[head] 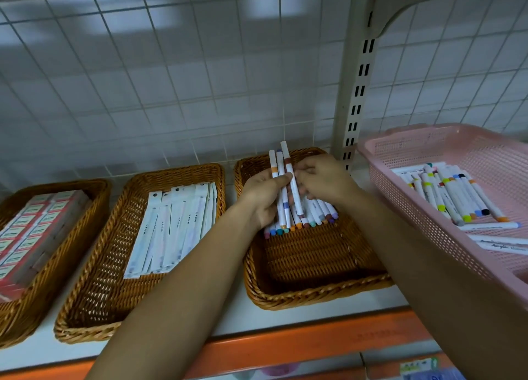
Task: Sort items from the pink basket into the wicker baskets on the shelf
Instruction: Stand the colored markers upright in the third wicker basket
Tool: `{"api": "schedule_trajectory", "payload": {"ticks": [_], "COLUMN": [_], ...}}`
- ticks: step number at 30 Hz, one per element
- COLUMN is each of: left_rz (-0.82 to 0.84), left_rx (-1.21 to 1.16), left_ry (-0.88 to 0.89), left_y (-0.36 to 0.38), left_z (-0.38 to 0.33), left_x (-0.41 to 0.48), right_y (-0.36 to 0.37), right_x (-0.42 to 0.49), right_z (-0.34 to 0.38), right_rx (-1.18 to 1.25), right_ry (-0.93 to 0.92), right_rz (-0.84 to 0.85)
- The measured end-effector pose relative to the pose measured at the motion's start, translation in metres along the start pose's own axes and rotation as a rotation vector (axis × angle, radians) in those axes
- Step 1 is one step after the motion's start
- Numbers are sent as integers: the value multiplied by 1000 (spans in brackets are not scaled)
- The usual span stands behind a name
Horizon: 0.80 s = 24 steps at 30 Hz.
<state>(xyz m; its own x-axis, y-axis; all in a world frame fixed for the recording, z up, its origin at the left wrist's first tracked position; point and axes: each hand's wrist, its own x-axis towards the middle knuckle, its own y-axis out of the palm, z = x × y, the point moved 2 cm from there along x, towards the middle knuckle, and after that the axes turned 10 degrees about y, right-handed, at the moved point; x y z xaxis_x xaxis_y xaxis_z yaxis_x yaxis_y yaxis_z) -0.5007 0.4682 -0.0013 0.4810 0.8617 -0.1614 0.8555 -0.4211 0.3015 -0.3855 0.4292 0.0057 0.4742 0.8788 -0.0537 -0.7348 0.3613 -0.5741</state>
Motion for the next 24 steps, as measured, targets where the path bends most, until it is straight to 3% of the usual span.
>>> {"api": "schedule_trajectory", "payload": {"ticks": [5, 12, 14, 18, 24], "left_rz": [-39, -60, -71, -125, -130], "left_rx": [-18, 142, 188, 387, 446], "left_ry": [7, 91, 128, 275, 324], "left_y": [1, 2, 1, 0, 2], "left_z": [2, 4, 3, 1, 0], "left_x": [-1, -1, -1, 1, 1], "right_y": [-2, -4, -3, -2, 9], "right_x": [-7, -14, -13, -8, 1], "right_z": [-2, -1, -1, -3, -8], "right_rx": [234, 340, 353, 190, -315], "right_ry": [90, 111, 114, 108, 29], "right_rz": [94, 206, 168, -5, -132]}}
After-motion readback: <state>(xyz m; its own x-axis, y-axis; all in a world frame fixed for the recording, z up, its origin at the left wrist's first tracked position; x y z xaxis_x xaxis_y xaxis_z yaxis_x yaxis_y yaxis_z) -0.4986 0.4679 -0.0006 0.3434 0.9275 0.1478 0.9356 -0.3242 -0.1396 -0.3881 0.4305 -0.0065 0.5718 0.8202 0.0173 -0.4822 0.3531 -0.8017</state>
